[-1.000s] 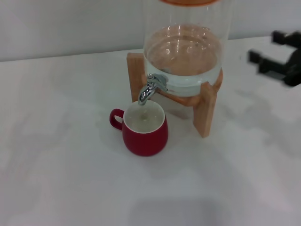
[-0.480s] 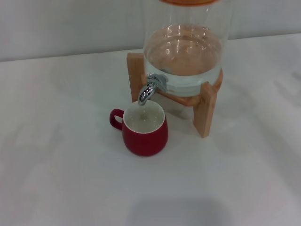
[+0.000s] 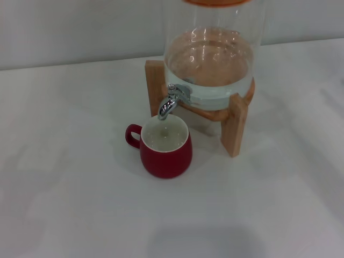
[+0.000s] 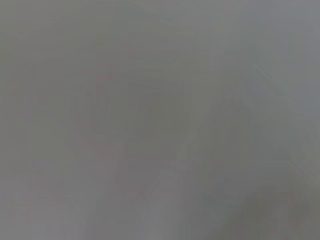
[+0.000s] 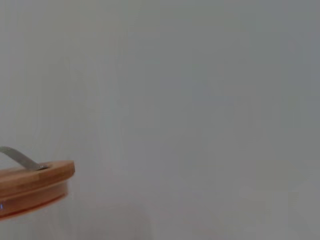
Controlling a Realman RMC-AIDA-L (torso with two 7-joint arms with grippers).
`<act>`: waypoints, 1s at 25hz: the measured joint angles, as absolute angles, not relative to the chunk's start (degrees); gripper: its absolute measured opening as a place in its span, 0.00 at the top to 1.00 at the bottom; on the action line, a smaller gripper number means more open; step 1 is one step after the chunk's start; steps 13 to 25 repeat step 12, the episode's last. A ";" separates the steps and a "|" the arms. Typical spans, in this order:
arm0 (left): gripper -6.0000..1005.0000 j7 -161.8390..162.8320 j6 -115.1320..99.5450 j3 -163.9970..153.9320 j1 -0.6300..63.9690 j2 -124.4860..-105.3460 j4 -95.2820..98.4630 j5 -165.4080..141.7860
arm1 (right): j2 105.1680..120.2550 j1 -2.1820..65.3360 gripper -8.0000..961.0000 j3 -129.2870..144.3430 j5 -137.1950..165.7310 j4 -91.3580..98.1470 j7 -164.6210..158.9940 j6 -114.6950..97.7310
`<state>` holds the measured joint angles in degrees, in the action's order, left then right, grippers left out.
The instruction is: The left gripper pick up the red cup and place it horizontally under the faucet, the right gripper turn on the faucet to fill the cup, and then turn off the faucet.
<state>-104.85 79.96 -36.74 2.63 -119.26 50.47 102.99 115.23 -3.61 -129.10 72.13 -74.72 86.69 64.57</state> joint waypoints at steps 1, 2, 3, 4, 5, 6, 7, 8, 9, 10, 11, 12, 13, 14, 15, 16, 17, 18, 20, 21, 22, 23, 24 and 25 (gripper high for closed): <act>0.12 -104.85 79.93 -36.71 2.59 -119.26 50.37 102.99 | 115.20 -3.61 0.25 -129.21 71.94 -74.72 86.64 64.61; 0.12 -104.82 79.93 -36.64 2.51 -119.26 50.36 102.99 | 115.18 -3.63 0.25 -129.37 71.89 -74.72 86.60 64.68; 0.12 -104.76 79.94 -36.56 2.41 -119.26 50.37 102.99 | 115.17 -3.66 0.25 -129.63 71.86 -74.72 86.52 64.79; 0.12 -104.66 80.04 -36.54 2.35 -119.26 50.40 102.99 | 115.17 -3.70 0.25 -130.10 71.85 -74.73 86.46 65.01; 0.12 -104.58 80.15 -36.52 2.30 -119.26 50.43 102.99 | 115.18 -3.73 0.25 -130.43 71.84 -74.73 86.42 65.17; 0.12 -104.55 80.25 -36.50 2.30 -119.28 50.42 102.99 | 115.19 -3.75 0.25 -130.58 71.82 -74.73 86.41 65.28; 0.12 -104.50 80.28 -36.51 2.29 -119.32 50.33 102.99 | 115.20 -3.76 0.25 -130.79 71.77 -74.67 86.41 65.47; 0.12 -104.49 80.28 -36.53 2.29 -119.32 50.29 102.99 | 115.20 -3.74 0.25 -130.82 71.75 -74.56 86.40 65.55; 0.12 -104.49 80.28 -36.56 2.29 -119.32 50.28 102.98 | 115.21 -3.72 0.25 -130.83 71.75 -74.45 86.40 65.62; 0.12 -104.48 80.28 -36.59 2.28 -119.33 50.26 102.95 | 115.22 -3.70 0.25 -130.84 71.74 -74.30 86.39 65.70; 0.12 -104.44 80.31 -36.64 2.29 -119.33 50.26 102.94 | 115.22 -3.67 0.25 -130.85 71.74 -74.22 86.39 65.75; 0.12 -104.37 80.36 -36.66 2.28 -119.32 50.26 102.93 | 115.22 -3.70 0.25 -130.86 71.74 -74.11 86.39 65.78; 0.12 -104.37 80.36 -36.66 2.28 -119.32 50.26 102.93 | 115.22 -3.70 0.25 -130.86 71.74 -74.11 86.39 65.78; 0.12 -104.37 80.36 -36.66 2.28 -119.32 50.26 102.93 | 115.22 -3.70 0.25 -130.86 71.74 -74.11 86.39 65.78; 0.12 -104.37 80.36 -36.66 2.28 -119.32 50.26 102.93 | 115.22 -3.70 0.25 -130.86 71.74 -74.11 86.39 65.78; 0.12 -104.37 80.36 -36.66 2.28 -119.32 50.26 102.93 | 115.22 -3.70 0.25 -130.86 71.74 -74.11 86.39 65.78; 0.12 -104.37 80.36 -36.66 2.28 -119.32 50.26 102.93 | 115.22 -3.70 0.25 -130.86 71.74 -74.11 86.39 65.78; 0.12 -104.37 80.36 -36.66 2.28 -119.32 50.26 102.93 | 115.22 -3.70 0.25 -130.86 71.74 -74.11 86.39 65.78; 0.12 -104.37 80.36 -36.66 2.28 -119.32 50.26 102.93 | 115.22 -3.70 0.25 -130.86 71.74 -74.11 86.39 65.78; 0.12 -104.37 80.36 -36.66 2.28 -119.32 50.26 102.93 | 115.22 -3.70 0.25 -130.86 71.74 -74.11 86.39 65.78; 0.12 -104.37 80.36 -36.66 2.28 -119.32 50.26 102.93 | 115.22 -3.70 0.25 -130.86 71.74 -74.11 86.39 65.78; 0.12 -104.37 80.36 -36.66 2.28 -119.32 50.26 102.93 | 115.22 -3.70 0.25 -130.86 71.74 -74.11 86.39 65.78; 0.12 -104.37 80.36 -36.66 2.28 -119.32 50.26 102.93 | 115.22 -3.70 0.25 -130.86 71.74 -74.11 86.39 65.78; 0.12 -104.37 80.36 -36.66 2.28 -119.32 50.26 102.93 | 115.22 -3.70 0.25 -130.86 71.74 -74.11 86.39 65.78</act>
